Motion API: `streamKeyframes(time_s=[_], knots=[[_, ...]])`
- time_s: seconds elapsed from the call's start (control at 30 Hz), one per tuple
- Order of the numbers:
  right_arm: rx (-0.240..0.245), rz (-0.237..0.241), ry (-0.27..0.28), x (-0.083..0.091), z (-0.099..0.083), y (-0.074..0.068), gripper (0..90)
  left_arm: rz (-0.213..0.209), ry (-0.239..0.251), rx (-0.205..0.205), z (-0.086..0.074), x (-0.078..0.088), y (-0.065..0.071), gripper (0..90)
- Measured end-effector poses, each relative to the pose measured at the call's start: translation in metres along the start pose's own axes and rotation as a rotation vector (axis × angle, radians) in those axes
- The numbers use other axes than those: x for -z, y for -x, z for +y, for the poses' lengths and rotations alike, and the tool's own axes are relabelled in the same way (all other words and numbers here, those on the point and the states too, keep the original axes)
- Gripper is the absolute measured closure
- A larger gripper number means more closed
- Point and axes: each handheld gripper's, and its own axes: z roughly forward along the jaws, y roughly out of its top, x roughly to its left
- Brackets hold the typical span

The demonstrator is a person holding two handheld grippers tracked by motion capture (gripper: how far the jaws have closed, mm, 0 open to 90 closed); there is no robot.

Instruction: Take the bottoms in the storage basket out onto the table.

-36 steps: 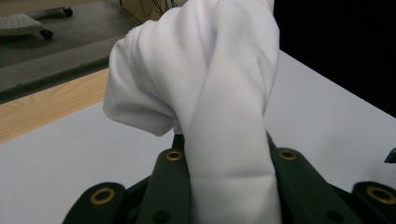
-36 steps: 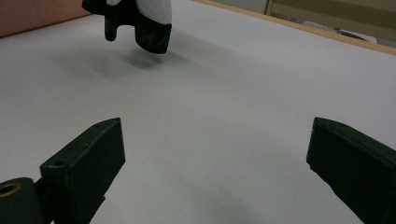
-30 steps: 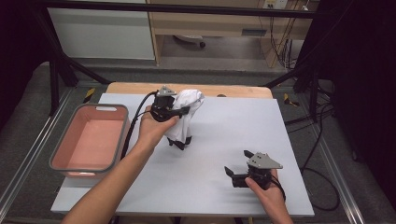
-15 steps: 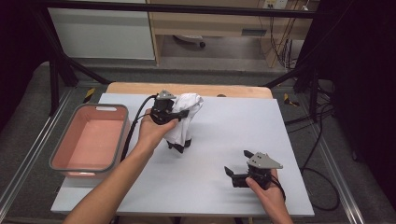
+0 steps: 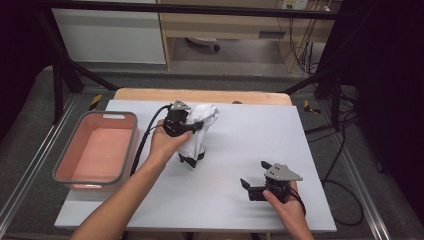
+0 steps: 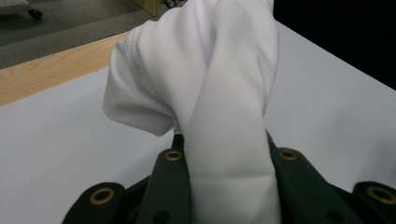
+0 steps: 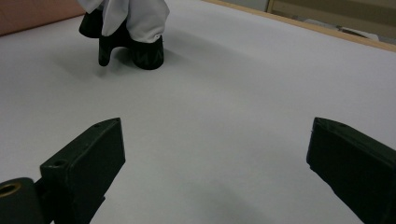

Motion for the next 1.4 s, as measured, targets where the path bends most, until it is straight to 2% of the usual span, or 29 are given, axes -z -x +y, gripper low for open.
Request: streamKeyframes(time_s=[1.13,1.4], knots=[[0.001,-0.005,-0.003,0.0,0.0,0.001,4.6,0.001,-0.029,-0.022,-0.011,-0.013,0.006,75.4],[0.005,-0.003,-0.004,0.0,-0.001,0.0,4.6,-0.003,-0.038,-0.012,-0.014,-0.019,0.006,75.3]])
